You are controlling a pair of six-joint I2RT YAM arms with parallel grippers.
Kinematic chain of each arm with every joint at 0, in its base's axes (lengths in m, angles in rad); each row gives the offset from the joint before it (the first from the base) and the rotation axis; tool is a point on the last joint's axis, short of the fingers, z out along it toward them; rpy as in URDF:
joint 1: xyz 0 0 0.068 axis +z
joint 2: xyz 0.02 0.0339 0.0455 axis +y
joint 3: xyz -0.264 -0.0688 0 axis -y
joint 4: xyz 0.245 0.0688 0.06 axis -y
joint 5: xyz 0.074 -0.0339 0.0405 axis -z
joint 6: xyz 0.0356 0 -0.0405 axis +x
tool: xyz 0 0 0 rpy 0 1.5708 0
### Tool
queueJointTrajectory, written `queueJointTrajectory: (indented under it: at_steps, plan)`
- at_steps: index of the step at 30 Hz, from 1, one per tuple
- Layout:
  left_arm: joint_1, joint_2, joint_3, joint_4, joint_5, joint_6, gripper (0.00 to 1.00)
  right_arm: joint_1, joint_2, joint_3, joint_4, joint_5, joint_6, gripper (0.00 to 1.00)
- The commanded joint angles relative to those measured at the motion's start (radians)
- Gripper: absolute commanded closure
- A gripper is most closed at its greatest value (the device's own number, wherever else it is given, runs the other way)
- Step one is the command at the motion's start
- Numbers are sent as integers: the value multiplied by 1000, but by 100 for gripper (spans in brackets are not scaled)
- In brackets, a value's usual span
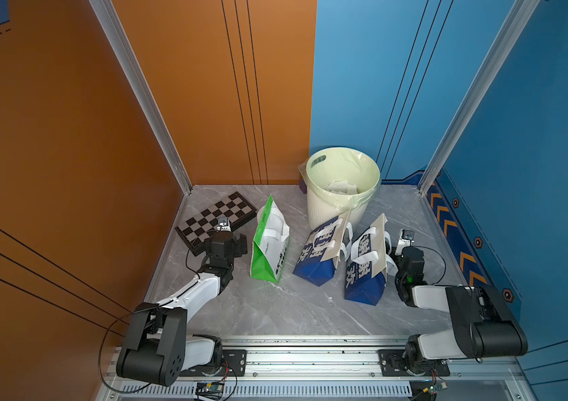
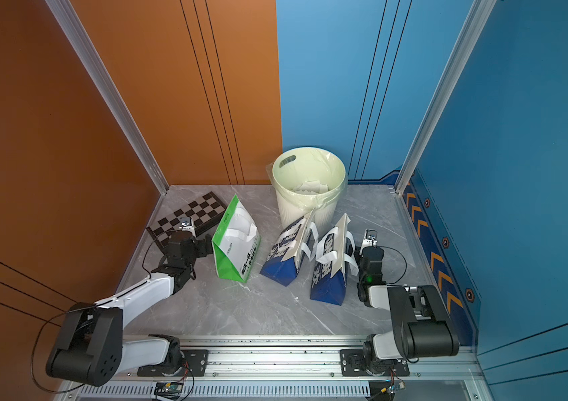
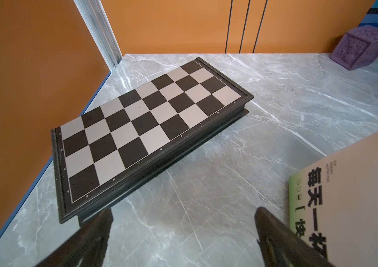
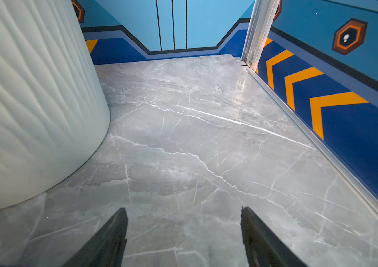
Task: Shred takeout receipts and throw away
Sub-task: Reset both arms
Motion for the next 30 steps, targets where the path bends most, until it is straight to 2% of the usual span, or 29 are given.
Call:
queueJointTrajectory:
  at_steps: [1,2,4,6,11,17,21,24,30]
  plan:
    - [17,24,-41,119,31,77,2,-27,36,-20,152,-83,-3,21]
    - [23,31,-64,166,30,85,2,-36,13,-8,93,-100,-1,20]
    - [51,56,-112,275,42,81,2,-45,49,4,131,-114,17,18]
    - [70,100,-157,397,60,77,2,-48,28,34,32,-105,19,14]
    - [84,261,-200,648,58,71,2,-44,38,45,32,-94,19,0]
    - [111,246,-211,635,31,20,2,-33,36,54,10,-76,11,0]
    - [111,246,-211,634,32,20,2,15,34,67,-20,-37,-41,0]
    - [111,247,-210,634,31,20,2,-5,38,75,-30,-82,-31,0]
    - [111,248,-209,634,30,22,2,8,37,71,-22,-51,-39,0]
